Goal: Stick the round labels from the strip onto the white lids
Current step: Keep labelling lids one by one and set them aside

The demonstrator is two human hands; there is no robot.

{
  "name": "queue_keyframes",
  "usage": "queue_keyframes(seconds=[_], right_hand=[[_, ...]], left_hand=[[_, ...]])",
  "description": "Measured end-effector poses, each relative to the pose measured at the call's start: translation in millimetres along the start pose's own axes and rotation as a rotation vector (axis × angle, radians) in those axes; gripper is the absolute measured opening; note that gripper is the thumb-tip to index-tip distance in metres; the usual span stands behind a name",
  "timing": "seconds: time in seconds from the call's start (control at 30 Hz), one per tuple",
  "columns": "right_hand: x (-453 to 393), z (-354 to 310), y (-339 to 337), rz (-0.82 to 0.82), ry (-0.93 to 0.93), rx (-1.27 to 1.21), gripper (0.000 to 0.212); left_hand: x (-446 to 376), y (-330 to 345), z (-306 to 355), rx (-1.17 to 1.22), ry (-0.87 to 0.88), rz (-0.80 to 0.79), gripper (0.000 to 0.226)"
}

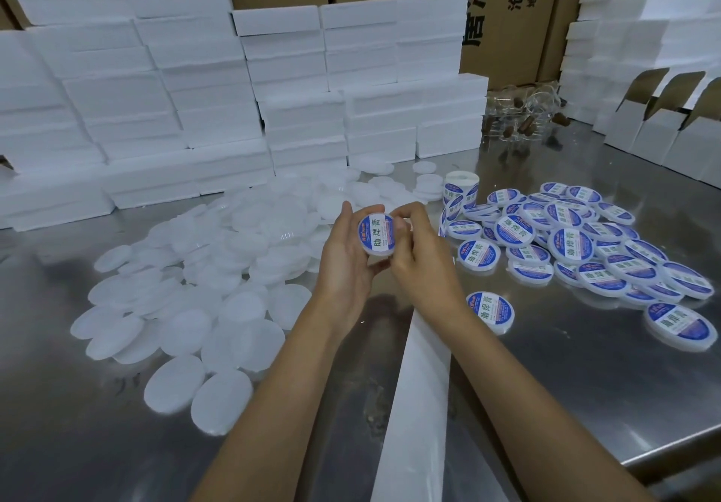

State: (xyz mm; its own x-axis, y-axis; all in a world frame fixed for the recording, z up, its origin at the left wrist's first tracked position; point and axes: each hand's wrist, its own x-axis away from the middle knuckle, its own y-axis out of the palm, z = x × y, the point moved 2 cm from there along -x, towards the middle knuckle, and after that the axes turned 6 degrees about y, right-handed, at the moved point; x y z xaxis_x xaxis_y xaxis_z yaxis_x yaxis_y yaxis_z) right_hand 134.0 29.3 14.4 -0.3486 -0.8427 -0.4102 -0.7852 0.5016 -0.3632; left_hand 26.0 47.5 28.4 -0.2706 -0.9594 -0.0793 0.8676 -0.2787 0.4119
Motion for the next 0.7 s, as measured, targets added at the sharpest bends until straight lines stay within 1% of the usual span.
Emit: queue_keyframes(seconds=[0.1, 0.17, 0.27, 0.33, 0.4, 0.43, 0.53, 0.63, 0.7], right_hand=[[-1, 1, -1, 0.008, 0.012, 0.009, 0.013], [-1, 1, -3, 0.024, 0.029, -0.029, 0.015], [-4, 0, -8, 0.066, 0.088, -0.166, 0.017], [-4, -1, -13, 0.069, 0.138, -0.279, 0.015], [-2, -3, -14, 0.008, 0.192, -0.377, 0.017], [-2, -3, -13, -0.039, 0.199, -0.386, 0.02], [0, -3, -9, -0.128, 0.134, -0.32, 0.02], [-1, 0, -8, -0.111, 0.097, -0.301, 0.019], [-2, 2, -9, -0.083, 0.094, -0.291, 0.017]], left_hand=[[0, 2, -2, -0.068, 0.013, 0.017, 0.038], [-1, 2, -2, -0.165, 0.04, 0.009, 0.026], [0, 0, -1, -0.388, 0.098, -0.061, 0.031], [1, -2, 1, -0.44, 0.152, -0.07, 0.033], [1, -5, 5, -0.402, 0.194, -0.006, 0.035], [1, -7, 7, -0.373, 0.204, 0.039, 0.035], [2, -10, 11, -0.315, 0.214, 0.147, 0.031], [3, -10, 12, -0.27, 0.252, 0.198, 0.019], [3, -10, 12, -0.227, 0.253, 0.195, 0.017]])
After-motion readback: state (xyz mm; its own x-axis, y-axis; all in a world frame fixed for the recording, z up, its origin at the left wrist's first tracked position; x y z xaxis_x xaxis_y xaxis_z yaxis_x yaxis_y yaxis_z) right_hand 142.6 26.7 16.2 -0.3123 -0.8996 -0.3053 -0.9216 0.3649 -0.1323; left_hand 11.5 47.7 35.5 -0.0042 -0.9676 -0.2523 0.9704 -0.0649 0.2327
